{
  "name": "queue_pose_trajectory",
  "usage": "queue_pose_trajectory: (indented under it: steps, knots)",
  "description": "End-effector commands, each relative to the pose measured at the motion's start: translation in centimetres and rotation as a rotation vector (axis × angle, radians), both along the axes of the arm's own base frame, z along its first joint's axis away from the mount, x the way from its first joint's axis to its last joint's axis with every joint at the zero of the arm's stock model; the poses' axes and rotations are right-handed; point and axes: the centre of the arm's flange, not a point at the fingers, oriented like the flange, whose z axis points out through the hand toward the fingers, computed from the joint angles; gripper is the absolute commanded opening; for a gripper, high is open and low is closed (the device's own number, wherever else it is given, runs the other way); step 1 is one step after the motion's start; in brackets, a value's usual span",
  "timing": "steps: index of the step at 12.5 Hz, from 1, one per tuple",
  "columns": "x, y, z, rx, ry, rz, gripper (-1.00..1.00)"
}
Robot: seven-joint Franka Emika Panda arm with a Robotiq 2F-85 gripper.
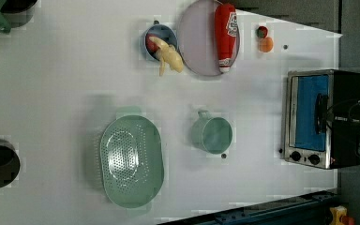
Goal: Flap open oven.
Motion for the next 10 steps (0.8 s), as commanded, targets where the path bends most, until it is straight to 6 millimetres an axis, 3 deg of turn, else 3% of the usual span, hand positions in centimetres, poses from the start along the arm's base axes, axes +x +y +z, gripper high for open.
queue_pose_trajectory:
  steps: [1, 6, 10]
  knots:
    - [0.1, 0.2, 0.1, -0.007, -0.005, 0.043, -0.65]
    - [0.9, 3.5, -0.8, -0.048, 0.023, 0.062, -0.65]
    - [1.5, 8.1, -2.3, -0.111, 0.062, 0.055, -0.65]
